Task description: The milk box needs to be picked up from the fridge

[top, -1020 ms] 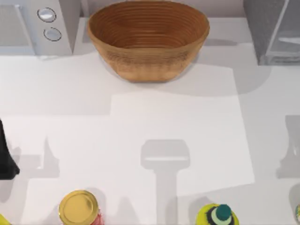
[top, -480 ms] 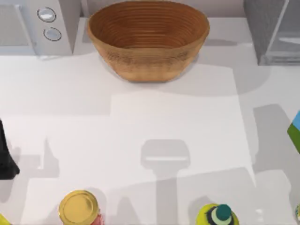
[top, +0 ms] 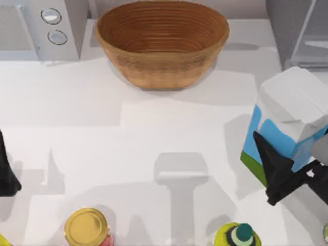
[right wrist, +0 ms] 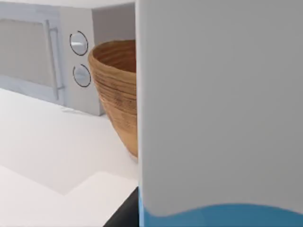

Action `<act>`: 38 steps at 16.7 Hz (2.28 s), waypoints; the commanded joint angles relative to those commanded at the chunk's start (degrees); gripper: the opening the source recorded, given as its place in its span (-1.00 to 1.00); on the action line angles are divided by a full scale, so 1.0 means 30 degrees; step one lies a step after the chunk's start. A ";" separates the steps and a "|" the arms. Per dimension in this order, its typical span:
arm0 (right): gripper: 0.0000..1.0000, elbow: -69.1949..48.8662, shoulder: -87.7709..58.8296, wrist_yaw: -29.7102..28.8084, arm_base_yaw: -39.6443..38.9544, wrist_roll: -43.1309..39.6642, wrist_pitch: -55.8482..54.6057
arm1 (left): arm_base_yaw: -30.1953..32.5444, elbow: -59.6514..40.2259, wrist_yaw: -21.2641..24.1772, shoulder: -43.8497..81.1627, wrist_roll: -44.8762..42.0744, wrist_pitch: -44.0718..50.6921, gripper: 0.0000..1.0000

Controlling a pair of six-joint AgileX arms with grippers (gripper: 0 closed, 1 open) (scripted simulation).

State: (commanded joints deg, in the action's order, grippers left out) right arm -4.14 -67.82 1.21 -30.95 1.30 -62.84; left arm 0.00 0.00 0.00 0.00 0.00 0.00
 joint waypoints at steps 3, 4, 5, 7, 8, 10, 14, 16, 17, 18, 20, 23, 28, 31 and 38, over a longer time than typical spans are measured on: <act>-1.00 -0.0360 -0.3646 0.0045 -0.1773 0.0033 -0.3523 | 0.0000 0.0000 0.0000 0.0000 0.0000 0.0000 1.00; -1.00 -0.0452 -0.4604 0.0060 -0.2252 0.0019 -0.4509 | 0.0000 0.0000 0.0000 0.0000 0.0000 0.0000 1.00; -1.00 -0.0508 -0.5449 0.0075 -0.2660 -0.0007 -0.5368 | 0.0000 0.0000 0.0000 0.0000 0.0000 0.0000 1.00; -1.00 -0.0505 -0.6691 0.0106 -0.3233 -0.0071 -0.6581 | 0.0000 0.0000 0.0000 0.0000 0.0000 0.0000 1.00; -1.00 -0.0474 -0.7020 0.0117 -0.3384 -0.0097 -0.6895 | 0.0000 0.0000 0.0000 0.0000 0.0000 0.0000 1.00; -1.00 -0.0455 -0.7152 0.0122 -0.3443 -0.0108 -0.7017 | 0.0000 0.0000 0.0000 0.0000 0.0000 0.0000 1.00; -1.00 -0.0471 -0.7102 0.0144 -0.3355 -0.0091 -0.7018 | 0.0000 0.0000 0.0000 0.0000 0.0000 0.0000 1.00; -1.00 -0.1062 -0.7295 0.0414 -0.3289 -0.0337 -0.7600 | 0.0000 0.0000 0.0000 0.0000 0.0000 0.0000 1.00; -1.00 -0.1500 -0.7545 0.0582 -0.3233 -0.0464 -0.8000 | 0.0000 0.0000 0.0000 0.0000 0.0000 0.0000 1.00; -1.00 -0.1939 -0.7965 0.0725 -0.3157 -0.0538 -0.8399 | 0.0000 0.0000 0.0000 0.0000 0.0000 0.0000 1.00; -1.00 -0.2666 -0.9334 0.0842 -0.2982 -0.0419 -0.9082 | 0.0000 0.0000 0.0000 0.0000 0.0000 0.0000 1.00; -1.00 -0.3413 -1.2148 0.0592 -0.2866 0.0091 -0.9797 | 0.0000 0.0000 0.0000 0.0000 0.0000 0.0000 1.00; -1.00 -0.4227 -1.5275 -0.0160 -0.3536 -0.0079 -1.1325 | 0.0000 0.0000 0.0000 0.0000 0.0000 0.0000 1.00; -1.00 -0.4279 -1.5399 -0.0183 -0.3620 -0.0135 -1.1436 | 0.0000 0.0000 0.0000 0.0000 0.0000 0.0000 1.00; -0.10 -0.4279 -1.5399 -0.0183 -0.3620 -0.0135 -1.1436 | 0.0000 0.0000 0.0000 0.0000 0.0000 0.0000 1.00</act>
State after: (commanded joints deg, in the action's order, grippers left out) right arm -16.98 -114.01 0.66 -41.81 0.89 -97.15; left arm 0.00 0.00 0.00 0.00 0.00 0.00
